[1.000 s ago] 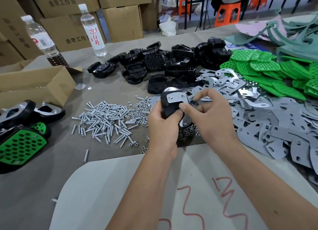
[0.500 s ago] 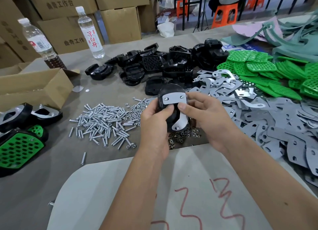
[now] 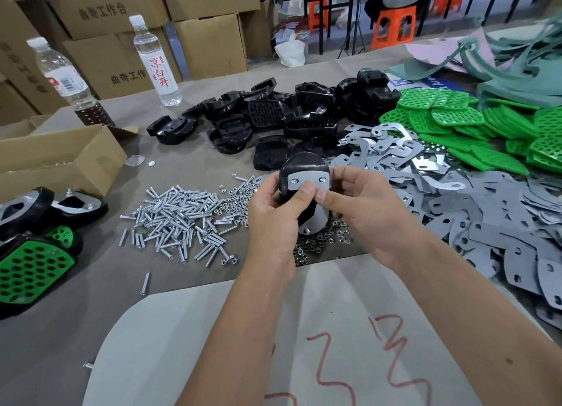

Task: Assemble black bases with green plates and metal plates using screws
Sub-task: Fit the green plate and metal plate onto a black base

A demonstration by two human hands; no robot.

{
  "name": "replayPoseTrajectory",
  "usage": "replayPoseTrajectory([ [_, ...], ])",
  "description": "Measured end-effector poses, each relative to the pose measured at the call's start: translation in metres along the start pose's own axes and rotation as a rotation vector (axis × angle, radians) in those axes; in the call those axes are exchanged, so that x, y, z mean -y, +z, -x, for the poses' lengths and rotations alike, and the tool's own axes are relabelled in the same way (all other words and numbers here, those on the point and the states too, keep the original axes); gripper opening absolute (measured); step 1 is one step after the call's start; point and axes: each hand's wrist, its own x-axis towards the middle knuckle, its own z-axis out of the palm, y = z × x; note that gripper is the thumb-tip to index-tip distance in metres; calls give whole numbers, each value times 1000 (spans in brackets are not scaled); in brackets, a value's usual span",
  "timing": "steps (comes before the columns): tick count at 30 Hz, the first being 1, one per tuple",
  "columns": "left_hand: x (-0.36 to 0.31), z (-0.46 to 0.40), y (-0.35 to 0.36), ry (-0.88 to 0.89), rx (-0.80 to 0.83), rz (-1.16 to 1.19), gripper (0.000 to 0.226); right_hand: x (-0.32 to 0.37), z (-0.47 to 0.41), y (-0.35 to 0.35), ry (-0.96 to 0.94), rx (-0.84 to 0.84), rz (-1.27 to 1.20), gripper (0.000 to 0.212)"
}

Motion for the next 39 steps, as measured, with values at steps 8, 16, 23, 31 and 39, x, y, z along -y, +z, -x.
replayPoseTrajectory([
  [8,2,-1,-1,-4,-9,-10,18,8,3,-4,62,87,-37,23],
  [16,1,-2,-3,42,-25,-52,20,6,3,-4,26,115,-48,20],
  [23,2,-6,-2,-33,-95,-28,15,-1,2,0,25,38,-120,20],
  [31,-4,-5,-1,-99,-112,30,18,-1,2,4,47,0,-195,21],
  [39,-4,-4,0,-125,-75,61,18,0,3,0,-8,51,-220,11],
])
